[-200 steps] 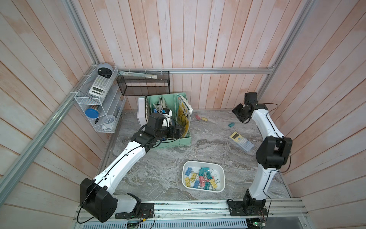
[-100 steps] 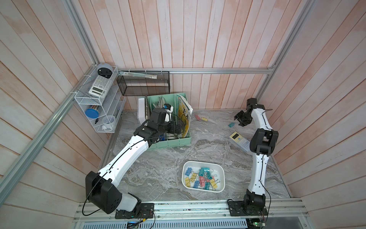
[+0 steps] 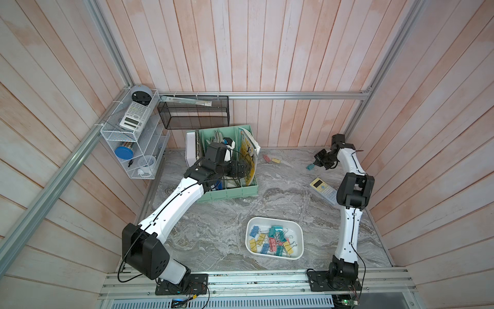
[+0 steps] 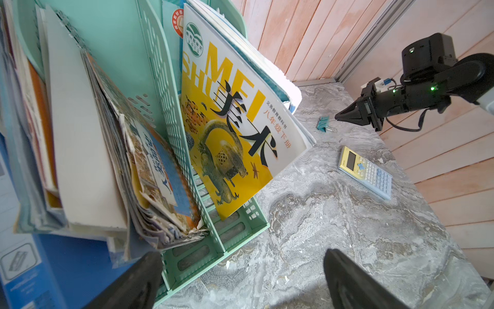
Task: Put the binder clips in the storage box
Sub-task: Pick up the binder clip at the center of the board.
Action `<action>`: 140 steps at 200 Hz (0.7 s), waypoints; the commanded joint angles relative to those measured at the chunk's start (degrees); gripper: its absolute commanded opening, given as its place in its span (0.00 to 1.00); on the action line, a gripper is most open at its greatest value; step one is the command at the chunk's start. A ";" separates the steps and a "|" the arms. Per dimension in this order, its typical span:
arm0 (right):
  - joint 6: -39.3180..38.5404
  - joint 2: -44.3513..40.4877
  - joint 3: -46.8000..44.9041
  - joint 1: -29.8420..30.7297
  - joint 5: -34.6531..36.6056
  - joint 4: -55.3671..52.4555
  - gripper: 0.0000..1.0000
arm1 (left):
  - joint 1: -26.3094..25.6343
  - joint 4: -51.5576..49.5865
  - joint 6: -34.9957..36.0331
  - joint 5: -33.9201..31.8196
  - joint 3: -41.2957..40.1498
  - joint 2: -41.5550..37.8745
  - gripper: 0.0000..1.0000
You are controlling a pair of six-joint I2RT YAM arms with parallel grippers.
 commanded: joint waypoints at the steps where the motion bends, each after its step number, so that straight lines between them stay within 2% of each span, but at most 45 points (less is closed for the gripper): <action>1: -0.70 -2.82 -3.07 0.03 -1.24 0.89 0.00 | 0.32 1.58 -0.06 1.39 0.97 -0.17 1.00; 35: -2.23 -14.80 -13.40 0.57 -2.88 2.41 0.00 | 0.54 4.19 -1.34 2.42 -1.04 -2.26 1.00; 60: -2.06 -29.35 -28.30 2.13 -3.52 5.68 0.00 | 1.34 8.77 -4.22 4.11 -3.03 -3.45 1.00; 85: 1.90 -46.14 -46.29 5.31 -4.00 8.25 0.00 | 1.80 9.97 -5.53 6.60 -3.25 -3.43 1.00; 112: 6.34 -64.99 -60.87 13.39 0.29 4.63 0.00 | 1.81 11.48 -6.14 7.98 -4.30 -3.78 1.00; 140: 14.91 -80.11 -70.50 28.00 7.82 -0.61 0.00 | 1.81 15.15 -7.68 10.26 -6.68 -4.00 1.00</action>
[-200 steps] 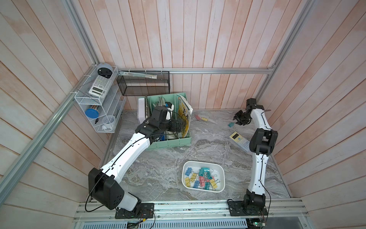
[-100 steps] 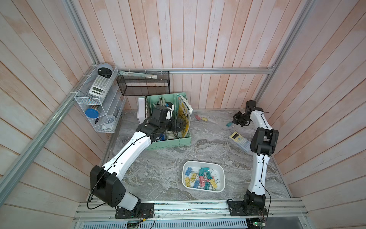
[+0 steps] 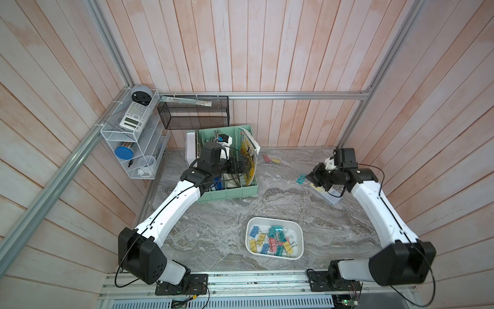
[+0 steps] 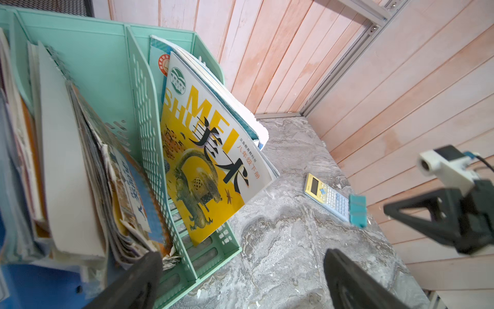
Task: Put the binder clips in the storage box
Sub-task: Place the binder clip in the storage box, then pick up the binder clip at the center of the board.
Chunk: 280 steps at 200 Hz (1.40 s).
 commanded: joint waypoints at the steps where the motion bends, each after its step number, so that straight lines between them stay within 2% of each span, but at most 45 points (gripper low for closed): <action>1: 8.86 -7.75 -7.14 9.75 7.71 -6.46 0.00 | 0.10 4.49 -1.79 3.28 -2.38 -1.42 1.00; 18: 16.01 -12.79 -13.39 22.47 12.75 -6.73 0.00 | 0.05 5.82 -2.45 4.37 -4.60 -1.48 1.00; 36: 22.74 -13.21 -19.57 33.85 15.85 -4.23 0.00 | -0.24 6.76 -2.85 4.48 -7.20 -2.78 1.00; 48: 24.36 -11.51 -22.01 37.34 16.49 -2.20 0.00 | -0.75 7.19 -2.64 3.95 -9.05 -3.88 1.00; 62: 23.67 -8.55 -23.19 38.40 16.39 -0.21 0.00 | -1.52 6.32 -1.42 2.97 -10.14 -4.55 1.00; 74: 22.11 -6.97 -22.20 38.54 17.35 -0.15 0.25 | -2.52 4.67 0.12 2.12 -10.35 -4.82 1.00; 82: 20.97 -6.64 -20.24 38.50 19.60 -1.81 0.38 | -3.17 3.32 0.95 1.62 -10.16 -5.07 1.00; 92: 20.56 -6.96 -17.07 38.00 24.37 -4.25 0.49 | -3.95 1.95 1.75 1.16 -9.90 -5.72 1.00; 103: 17.21 -8.02 -14.93 36.82 30.73 -3.38 0.53 | -4.99 0.90 2.91 0.43 -9.84 -6.52 1.00; 112: 13.07 -8.52 -13.68 32.82 32.18 -1.05 0.54 | -5.87 0.32 4.00 0.01 -9.97 -6.85 1.00; 124: 8.11 -6.91 -12.45 23.80 27.81 3.83 0.54 | -6.84 -0.87 5.47 -0.18 -9.67 -6.70 0.99; 137: 6.35 -2.15 -9.49 14.55 21.22 8.61 0.54 | -7.42 -2.04 6.04 -0.12 -9.01 -6.14 0.99; 155: 6.07 6.72 -2.48 8.71 17.07 14.56 0.54 | -7.63 -3.24 6.22 -0.75 -7.86 -5.55 0.99; 167: 9.28 13.30 3.02 6.76 17.47 15.43 0.54 | -7.63 -4.30 6.61 -1.68 -6.67 -5.39 0.99; 179: 16.08 19.56 7.29 5.64 17.73 16.88 0.54 | -7.71 -6.16 7.49 -3.07 -5.31 -5.19 0.99; 216: 35.55 39.00 15.88 4.22 12.15 33.55 0.55 | -7.82 -12.55 10.23 -9.04 -1.50 -5.35 0.99; 244: 41.03 54.64 31.48 3.89 7.20 35.51 0.59 | -7.81 -14.49 11.83 -12.13 -0.24 -6.33 1.00; 280: 43.79 67.96 47.43 2.96 6.97 33.59 0.62 | -7.66 -17.07 12.97 -16.26 1.43 -6.21 1.00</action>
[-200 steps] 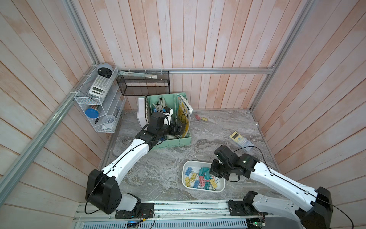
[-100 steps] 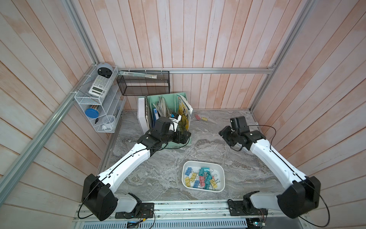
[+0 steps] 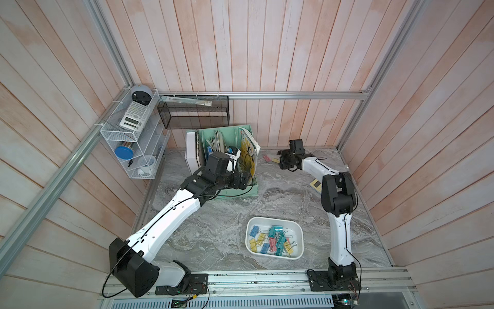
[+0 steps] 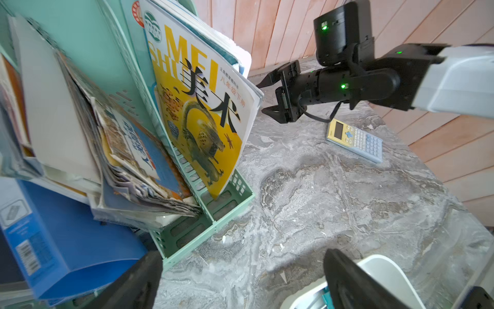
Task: Put the binder clips in the storage box
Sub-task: Pick up the binder clip at the center of the board.
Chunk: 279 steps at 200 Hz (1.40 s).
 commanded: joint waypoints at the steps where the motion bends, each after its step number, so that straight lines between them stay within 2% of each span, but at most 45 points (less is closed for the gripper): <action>1: 4.90 5.35 8.74 -0.98 -1.85 0.86 0.62 | -0.04 -2.89 2.07 -4.55 2.22 -0.72 1.00; 20: 6.74 10.18 14.45 -1.54 -3.16 0.50 0.58 | -0.07 -3.63 2.16 -6.21 2.22 -0.91 1.00; 30: 7.38 12.05 16.39 -1.65 -3.54 0.54 0.52 | -0.05 -3.79 2.05 -6.76 2.20 -0.94 1.00; 53: 8.56 13.97 18.01 -1.65 -4.70 0.39 0.22 | 0.02 -4.94 2.54 -7.25 3.48 -0.10 1.00; 75: 7.30 12.43 16.55 -1.65 -4.67 0.53 0.00 | 0.06 -5.74 2.69 -7.52 5.42 1.25 1.00; 98: 7.50 8.98 12.31 -1.90 -5.51 2.78 0.00 | 0.05 -4.92 1.90 -6.03 6.25 1.97 1.00; 120: 10.08 1.32 4.53 -1.61 -6.87 8.19 0.00 | 0.01 -1.28 0.10 -3.70 7.06 1.73 1.00; 138: 12.68 -7.42 -2.83 -0.71 -6.88 12.37 0.00 | 0.57 5.32 -6.40 -0.18 8.35 1.95 1.00; 167: 18.66 -26.11 -17.70 3.61 7.09 15.60 0.00 | 1.07 13.83 -12.43 3.63 12.09 4.29 1.00; 192: 21.10 -38.13 -21.63 8.87 16.59 7.36 0.00 | 1.07 23.96 -15.96 3.87 10.53 4.78 1.00; 208: 24.21 -43.80 -25.31 12.35 21.75 8.59 0.00 | 1.31 32.55 -20.96 3.72 7.51 5.29 0.99; 216: 25.06 -46.03 -26.89 13.84 23.61 10.51 0.00 | 1.51 37.34 -23.79 4.80 5.94 5.77 0.97; 231: 25.43 -48.87 -27.78 16.57 25.45 11.78 0.00 | 1.85 47.68 -30.92 7.54 3.05 7.07 0.81; 249: 25.98 -51.45 -28.03 19.80 28.09 12.10 0.00 | 1.78 58.18 -37.41 10.91 1.69 9.66 0.71; 263: 26.18 -52.91 -27.95 21.53 29.41 12.27 0.00 | 1.31 63.65 -38.87 12.81 1.22 11.68 0.62; 279: 25.41 -54.17 -28.23 22.46 30.14 13.02 0.00 | 0.90 64.55 -37.96 12.57 1.35 13.31 0.60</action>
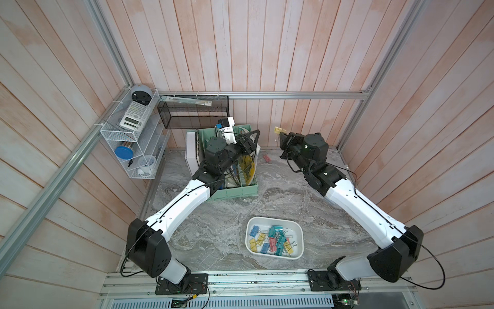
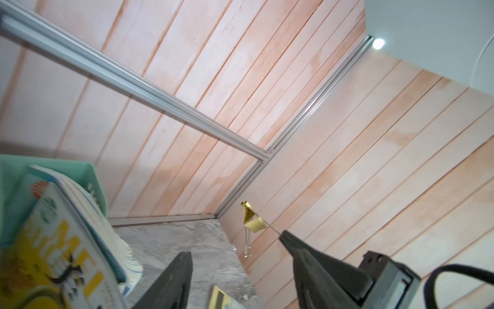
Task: Put the binder clips in the storage box
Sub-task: Pick up the binder clip at the center of the board, then place the binder clip in the storage box.
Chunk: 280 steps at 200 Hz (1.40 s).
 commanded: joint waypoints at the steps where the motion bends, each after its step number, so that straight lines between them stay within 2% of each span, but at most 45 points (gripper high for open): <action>1: 0.27 -2.14 -0.85 1.66 4.72 0.47 0.00 | -0.64 11.23 -4.30 3.29 -0.70 2.00 0.60; 19: -0.81 -3.65 -2.61 1.79 5.38 2.38 0.00 | -0.68 10.50 -2.00 2.42 -0.62 3.38 0.57; 34: -0.93 -4.88 -3.72 2.27 6.09 2.66 0.00 | -0.90 11.94 -1.03 4.37 -0.31 4.81 0.55; 54: -1.20 -5.76 -4.34 2.90 6.99 4.04 0.00 | -1.76 13.48 -2.17 6.77 -0.23 6.58 0.50; 68: -1.68 -5.77 -3.96 3.34 7.25 5.34 0.00 | -2.64 13.56 -2.91 5.99 -0.62 7.49 0.46; 105: -2.65 -5.51 -2.17 4.20 7.43 5.27 0.00 | -6.15 9.88 1.41 6.42 4.31 10.87 0.46; 143: -3.33 -5.35 -1.16 4.67 7.49 5.54 0.00 | -6.47 10.74 -0.50 3.81 6.18 13.53 0.46; 157: -3.44 -5.17 -0.75 5.11 7.27 5.22 0.00 | -6.48 11.14 -0.82 3.64 7.37 14.43 0.40; 183: -2.74 -4.85 -1.60 6.08 7.44 6.18 0.00 | -6.45 11.91 -1.70 4.66 9.83 15.73 0.16; 213: -4.32 -5.71 -2.44 6.26 8.48 5.95 0.00 | -6.57 12.26 -2.43 5.57 8.47 14.05 0.00; 252: -5.26 -7.85 -5.85 6.18 9.80 6.50 0.00 | -6.57 6.39 -0.87 6.60 5.44 9.63 0.00; 258: -5.73 -8.17 -6.65 6.13 9.86 7.39 0.12 | -6.50 5.12 -0.36 7.10 5.01 8.87 0.00; 273: -7.62 -9.24 -8.87 4.77 8.50 10.26 0.57 | -6.57 0.80 1.20 8.48 3.74 6.80 0.00; 280: -9.08 -10.04 -9.49 3.35 7.10 10.53 0.69 | -6.64 -2.52 2.43 9.03 3.07 5.38 0.00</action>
